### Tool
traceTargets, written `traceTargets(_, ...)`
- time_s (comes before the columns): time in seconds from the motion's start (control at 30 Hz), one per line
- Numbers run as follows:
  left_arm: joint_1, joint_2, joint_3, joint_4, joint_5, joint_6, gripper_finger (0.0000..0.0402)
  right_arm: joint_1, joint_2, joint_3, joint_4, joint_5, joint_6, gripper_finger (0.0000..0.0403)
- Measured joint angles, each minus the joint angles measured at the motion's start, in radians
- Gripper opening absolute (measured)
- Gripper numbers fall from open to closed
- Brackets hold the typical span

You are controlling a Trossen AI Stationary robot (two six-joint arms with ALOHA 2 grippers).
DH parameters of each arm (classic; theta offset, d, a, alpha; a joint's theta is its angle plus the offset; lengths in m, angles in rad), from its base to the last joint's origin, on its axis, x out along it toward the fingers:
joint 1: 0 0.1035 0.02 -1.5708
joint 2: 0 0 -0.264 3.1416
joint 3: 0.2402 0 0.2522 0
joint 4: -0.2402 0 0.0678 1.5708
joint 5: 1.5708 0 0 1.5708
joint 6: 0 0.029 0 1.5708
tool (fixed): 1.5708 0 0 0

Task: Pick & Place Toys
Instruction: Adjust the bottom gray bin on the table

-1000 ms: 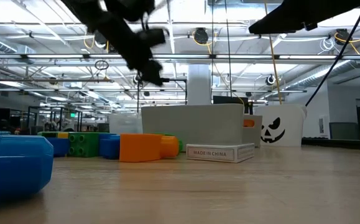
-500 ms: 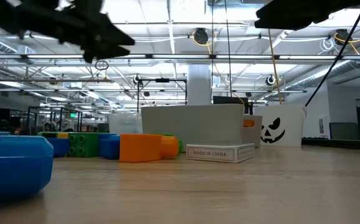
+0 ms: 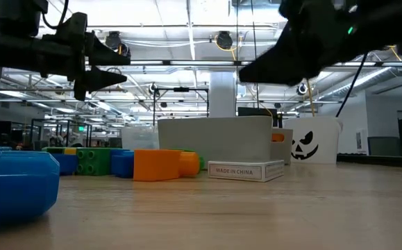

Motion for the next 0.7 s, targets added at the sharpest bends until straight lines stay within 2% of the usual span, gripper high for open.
traceTargets(0.1, 0.000, 0.000, 0.000, -0.003, -0.001, 0.003, 0.0246, -0.041, 0.064, 0.006, 0.011, -0.097, 0.010, 0.0045)
traceTargets(0.17, 0.000, 0.000, 0.000, -0.005, -0.001, 0.005, 0.0246, -0.057, 0.093, 0.018, 0.010, -0.171, 0.005, 0.0012)
traceTargets(0.4, 0.003, 0.000, 0.000, -0.013, -0.011, 0.006, 0.0246, -0.090, 0.129, 0.033, -0.065, -0.168, 0.021, 0.0014)
traceTargets(0.6, 0.003, 0.000, 0.000, -0.014, -0.011, 0.001, 0.0246, -0.116, 0.129, 0.033, -0.121, -0.089, 0.060, 0.0005)
traceTargets(0.7, 0.003, 0.000, 0.000, -0.014, -0.011, 0.001, 0.0246, -0.133, 0.129, 0.033, -0.116, -0.092, 0.060, 0.0005)
